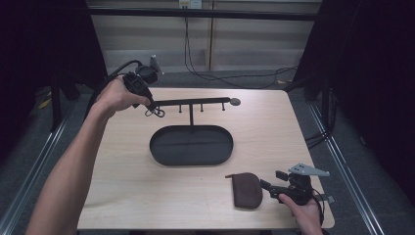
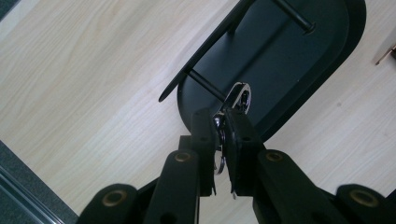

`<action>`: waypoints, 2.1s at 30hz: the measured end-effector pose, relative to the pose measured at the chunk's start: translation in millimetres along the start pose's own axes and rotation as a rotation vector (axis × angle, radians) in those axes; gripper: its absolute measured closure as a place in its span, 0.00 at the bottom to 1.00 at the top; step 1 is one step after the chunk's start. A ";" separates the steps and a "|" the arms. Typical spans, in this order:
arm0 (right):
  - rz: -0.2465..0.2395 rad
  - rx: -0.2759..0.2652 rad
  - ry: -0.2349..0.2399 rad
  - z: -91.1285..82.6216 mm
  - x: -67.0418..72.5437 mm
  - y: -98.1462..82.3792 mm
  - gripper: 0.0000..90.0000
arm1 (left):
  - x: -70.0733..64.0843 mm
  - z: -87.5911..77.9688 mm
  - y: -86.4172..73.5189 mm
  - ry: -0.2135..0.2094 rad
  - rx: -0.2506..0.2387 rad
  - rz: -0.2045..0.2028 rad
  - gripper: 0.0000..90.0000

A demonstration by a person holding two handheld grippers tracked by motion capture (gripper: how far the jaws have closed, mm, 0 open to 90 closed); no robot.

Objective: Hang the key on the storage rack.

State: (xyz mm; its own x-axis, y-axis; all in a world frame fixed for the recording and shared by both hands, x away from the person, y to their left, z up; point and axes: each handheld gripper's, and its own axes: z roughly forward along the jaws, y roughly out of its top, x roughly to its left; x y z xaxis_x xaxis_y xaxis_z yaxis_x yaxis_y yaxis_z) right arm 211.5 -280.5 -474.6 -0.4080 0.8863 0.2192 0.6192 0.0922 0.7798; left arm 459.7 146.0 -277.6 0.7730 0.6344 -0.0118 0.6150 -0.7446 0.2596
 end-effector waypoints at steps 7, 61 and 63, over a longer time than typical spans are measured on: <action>0.000 0.000 0.000 -0.2 0.1 0.0 0.27 | -0.5 1.4 1.0 0.001 0.000 0.010 0.92; -0.002 0.008 0.004 1.2 1.0 0.4 0.26 | -2.8 8.3 -21.2 -0.054 -0.014 -0.029 0.85; -0.001 0.007 0.003 1.5 0.9 0.6 0.26 | -4.5 8.9 -25.2 -0.066 -0.013 -0.023 0.85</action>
State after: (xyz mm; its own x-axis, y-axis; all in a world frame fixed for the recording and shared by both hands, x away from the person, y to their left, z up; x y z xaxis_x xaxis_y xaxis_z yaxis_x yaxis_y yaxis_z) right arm 212.6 -279.0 -474.8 -0.4104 0.8850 0.2201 0.6235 0.0962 0.7759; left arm 442.1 160.1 -292.6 0.7675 0.6359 -0.0816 0.6311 -0.7269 0.2708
